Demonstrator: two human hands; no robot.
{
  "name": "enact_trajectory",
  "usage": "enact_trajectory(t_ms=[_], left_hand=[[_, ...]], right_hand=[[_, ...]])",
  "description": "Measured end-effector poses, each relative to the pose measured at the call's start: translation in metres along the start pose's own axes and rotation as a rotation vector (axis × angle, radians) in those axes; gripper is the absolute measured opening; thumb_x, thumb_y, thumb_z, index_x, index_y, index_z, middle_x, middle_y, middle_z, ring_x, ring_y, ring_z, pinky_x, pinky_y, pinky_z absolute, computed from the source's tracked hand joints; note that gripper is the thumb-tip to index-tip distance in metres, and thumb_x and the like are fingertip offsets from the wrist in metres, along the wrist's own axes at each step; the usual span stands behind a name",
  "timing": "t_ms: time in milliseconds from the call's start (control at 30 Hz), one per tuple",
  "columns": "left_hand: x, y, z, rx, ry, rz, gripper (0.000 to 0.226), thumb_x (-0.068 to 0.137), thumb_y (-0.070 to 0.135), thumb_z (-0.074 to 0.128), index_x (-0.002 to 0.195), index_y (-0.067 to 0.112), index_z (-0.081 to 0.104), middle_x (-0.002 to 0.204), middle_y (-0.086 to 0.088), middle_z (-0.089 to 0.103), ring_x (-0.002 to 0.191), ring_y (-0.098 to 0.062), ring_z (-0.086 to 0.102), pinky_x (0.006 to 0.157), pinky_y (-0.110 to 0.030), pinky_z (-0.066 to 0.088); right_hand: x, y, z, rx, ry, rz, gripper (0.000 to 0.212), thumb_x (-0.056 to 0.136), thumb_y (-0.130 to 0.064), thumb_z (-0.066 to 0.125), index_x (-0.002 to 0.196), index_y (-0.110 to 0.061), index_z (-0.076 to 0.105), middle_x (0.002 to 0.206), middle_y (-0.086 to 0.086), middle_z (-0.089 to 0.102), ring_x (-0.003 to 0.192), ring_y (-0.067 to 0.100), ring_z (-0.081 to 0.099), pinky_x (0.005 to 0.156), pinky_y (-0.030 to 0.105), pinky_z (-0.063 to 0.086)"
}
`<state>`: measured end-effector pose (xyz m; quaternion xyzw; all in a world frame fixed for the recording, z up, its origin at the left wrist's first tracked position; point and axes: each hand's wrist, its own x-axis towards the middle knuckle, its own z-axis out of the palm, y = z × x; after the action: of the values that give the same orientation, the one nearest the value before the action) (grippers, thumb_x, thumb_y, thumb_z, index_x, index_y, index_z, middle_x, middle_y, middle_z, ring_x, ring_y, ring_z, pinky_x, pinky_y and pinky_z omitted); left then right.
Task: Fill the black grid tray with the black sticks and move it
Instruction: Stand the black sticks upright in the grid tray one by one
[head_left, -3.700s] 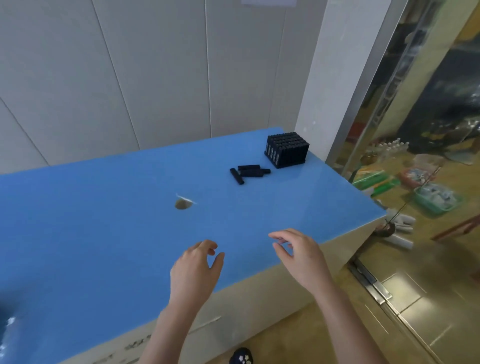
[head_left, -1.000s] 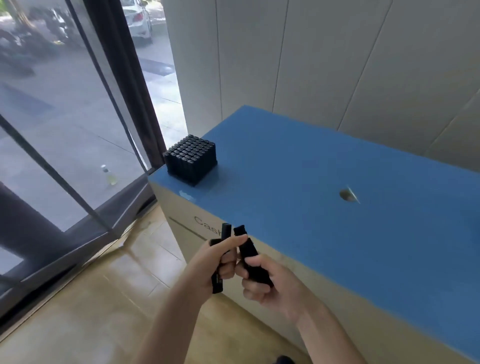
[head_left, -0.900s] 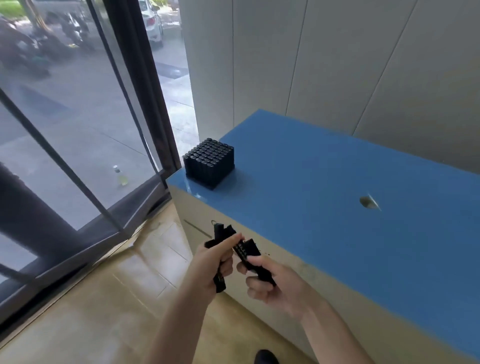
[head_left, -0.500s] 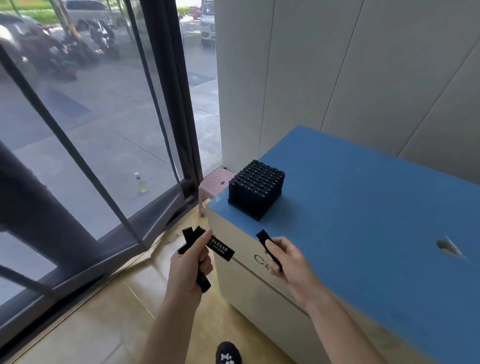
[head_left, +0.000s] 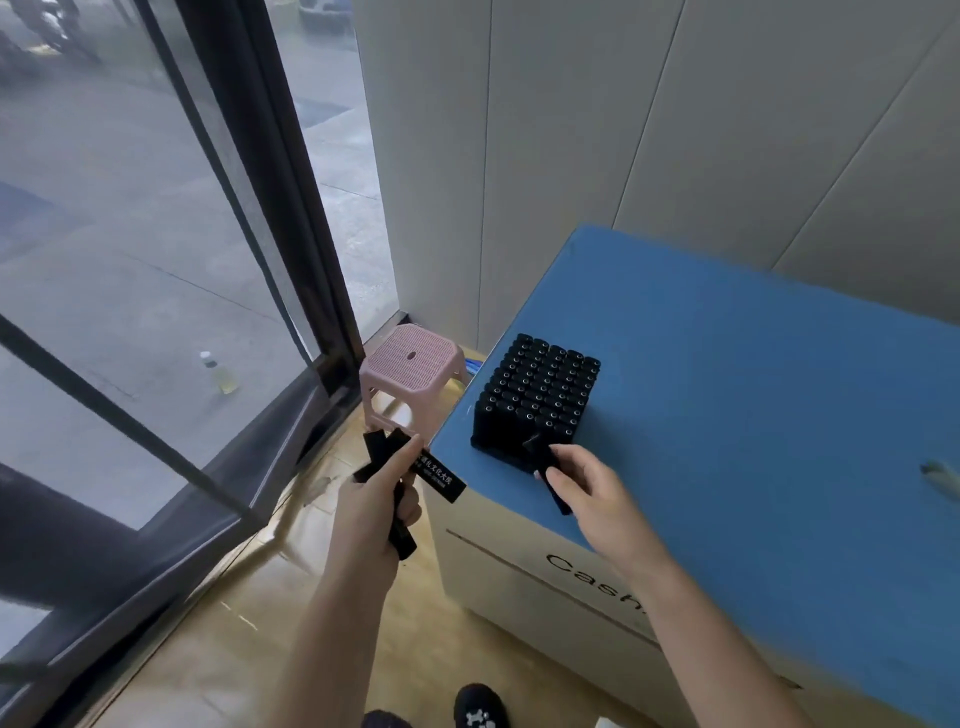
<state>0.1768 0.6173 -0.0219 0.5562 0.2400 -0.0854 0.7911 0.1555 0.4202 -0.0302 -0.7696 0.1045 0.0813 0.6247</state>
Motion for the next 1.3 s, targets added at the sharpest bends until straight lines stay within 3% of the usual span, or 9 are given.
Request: enact_trajectory(t_ms=[167,333,467,567,833,1000,1067,1200,1300], left_hand=[[0.029,0.018,0.0,0.089,-0.151,-0.014,0.019,0.083,0.018,0.067,0.08,0.007,0.051,0.046,0.005,0.031,0.04,-0.009,0.022,0.039,-0.018,0.021],[0.059,0.04,-0.007,0.193,-0.275,-0.027,0.021,0.079,0.017,0.069,0.075,0.009,0.051,0.049,0.004,0.035,0.04,-0.008,0.024,0.039,-0.017,0.021],[0.078,0.052,-0.011,0.236,-0.346,-0.025,0.018,0.079,0.015,0.069,0.081,0.007,0.054,0.053,0.001,0.041,0.038,-0.007,0.028,0.038,-0.017,0.023],[0.085,0.057,-0.014,0.264,-0.401,-0.028,0.019,0.081,0.016,0.068,0.087,0.003,0.056,0.055,0.0,0.041,0.038,-0.007,0.028,0.038,-0.017,0.024],[0.092,0.06,-0.011,0.321,-0.462,-0.033,0.019,0.082,0.016,0.067,0.082,0.005,0.052,0.062,-0.008,0.041,0.04,-0.009,0.029,0.041,-0.018,0.026],[0.094,0.062,-0.012,0.313,-0.499,-0.008,0.019,0.082,0.015,0.067,0.079,0.005,0.052,0.063,-0.008,0.042,0.042,-0.01,0.03,0.04,-0.018,0.027],[0.094,0.062,-0.013,0.307,-0.51,0.005,0.02,0.082,0.015,0.067,0.075,0.005,0.051,0.061,-0.008,0.042,0.042,-0.01,0.03,0.04,-0.018,0.026],[0.093,0.061,-0.011,0.315,-0.534,0.024,0.023,0.082,0.019,0.067,0.073,0.003,0.054,0.06,-0.008,0.038,0.043,-0.013,0.027,0.042,-0.02,0.024],[0.092,0.061,-0.011,0.328,-0.57,0.008,0.031,0.075,0.029,0.071,0.073,0.001,0.056,0.058,-0.009,0.034,0.044,-0.015,0.025,0.046,-0.024,0.022]], right_hand=[[0.003,-0.007,0.017,0.077,0.186,-0.13,0.019,0.09,-0.012,0.056,0.107,-0.021,0.054,0.102,-0.008,0.063,0.089,-0.004,0.06,0.075,0.009,0.046],[0.01,-0.02,0.037,0.072,0.337,-0.23,0.039,0.083,0.0,0.062,0.109,-0.026,0.049,0.097,-0.001,0.063,0.081,0.007,0.064,0.072,0.013,0.048],[0.018,-0.023,0.047,-0.18,0.451,-0.278,0.019,0.087,-0.013,0.061,0.102,-0.025,0.06,0.096,-0.008,0.067,0.084,0.003,0.063,0.074,0.014,0.05],[0.023,-0.018,0.052,-0.38,0.518,-0.34,0.018,0.087,-0.015,0.061,0.105,-0.022,0.063,0.098,-0.012,0.063,0.087,0.003,0.06,0.078,0.019,0.051],[0.034,-0.013,0.06,-0.528,0.613,-0.411,0.02,0.081,-0.012,0.068,0.1,-0.015,0.062,0.094,-0.013,0.061,0.086,0.002,0.059,0.078,0.012,0.049],[0.038,-0.013,0.058,-0.677,0.54,-0.45,0.012,0.078,-0.011,0.071,0.089,-0.012,0.066,0.088,-0.006,0.069,0.076,0.009,0.065,0.069,0.03,0.056],[0.04,-0.014,0.058,-0.738,0.552,-0.482,0.009,0.078,-0.011,0.071,0.087,-0.011,0.069,0.087,-0.005,0.068,0.077,0.011,0.063,0.066,0.032,0.055],[0.041,-0.016,0.059,-0.864,0.608,-0.507,0.006,0.081,-0.014,0.069,0.086,-0.011,0.071,0.086,-0.003,0.06,0.077,0.013,0.054,0.064,0.029,0.052],[0.035,-0.021,0.066,-0.699,0.665,-0.475,0.016,0.089,-0.019,0.058,0.098,-0.015,0.07,0.099,-0.005,0.058,0.088,0.007,0.052,0.076,0.019,0.046]])
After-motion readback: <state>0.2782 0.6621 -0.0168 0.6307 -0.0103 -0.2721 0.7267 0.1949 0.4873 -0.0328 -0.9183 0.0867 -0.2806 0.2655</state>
